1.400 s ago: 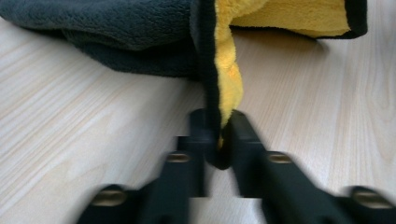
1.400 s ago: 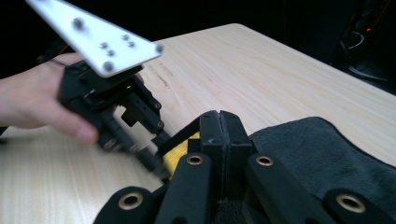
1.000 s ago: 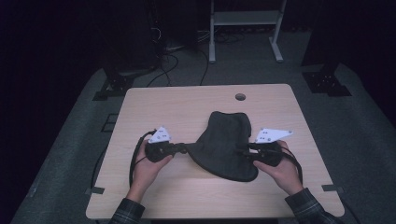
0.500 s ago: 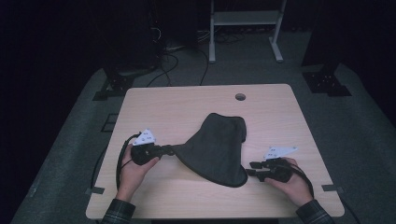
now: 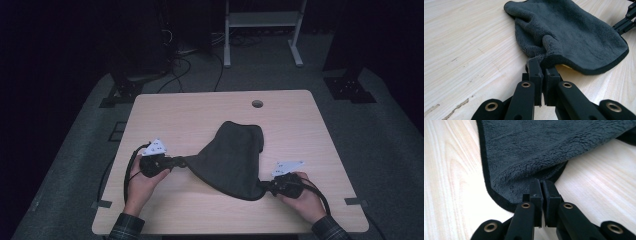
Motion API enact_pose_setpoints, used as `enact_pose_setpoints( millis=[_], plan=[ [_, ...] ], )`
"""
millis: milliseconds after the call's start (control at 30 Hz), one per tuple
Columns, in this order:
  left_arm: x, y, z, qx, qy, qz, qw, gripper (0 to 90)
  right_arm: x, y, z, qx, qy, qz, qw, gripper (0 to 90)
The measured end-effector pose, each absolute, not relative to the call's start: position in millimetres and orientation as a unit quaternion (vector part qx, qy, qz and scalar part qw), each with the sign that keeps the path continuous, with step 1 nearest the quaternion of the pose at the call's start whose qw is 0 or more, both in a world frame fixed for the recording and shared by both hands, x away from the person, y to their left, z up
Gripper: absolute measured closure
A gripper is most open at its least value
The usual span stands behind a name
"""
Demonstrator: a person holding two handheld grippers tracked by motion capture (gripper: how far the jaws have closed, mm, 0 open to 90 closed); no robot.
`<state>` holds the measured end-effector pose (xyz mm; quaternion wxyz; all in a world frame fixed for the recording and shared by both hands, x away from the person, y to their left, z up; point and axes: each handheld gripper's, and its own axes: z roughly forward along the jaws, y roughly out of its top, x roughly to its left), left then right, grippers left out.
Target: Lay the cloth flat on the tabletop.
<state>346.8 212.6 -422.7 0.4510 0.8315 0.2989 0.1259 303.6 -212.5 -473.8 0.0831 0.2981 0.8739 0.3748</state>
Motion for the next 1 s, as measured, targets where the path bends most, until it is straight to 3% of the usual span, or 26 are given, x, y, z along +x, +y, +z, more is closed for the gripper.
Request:
enact_pose_setpoints(
  millis=[633, 1000],
  plan=[
    [338.2, 227.1, -355.9, 0.787, 0.279, 0.179, 0.520, 86.6, 311.1, -271.3, -366.0, 0.332, 0.760, 0.525, 0.192, 87.1],
    [322.7, 227.7, -307.5, 0.766, 0.249, 0.217, 0.552, 86.7, 294.9, -279.4, -314.9, 0.303, 0.723, 0.576, 0.232, 87.2]
  ],
)
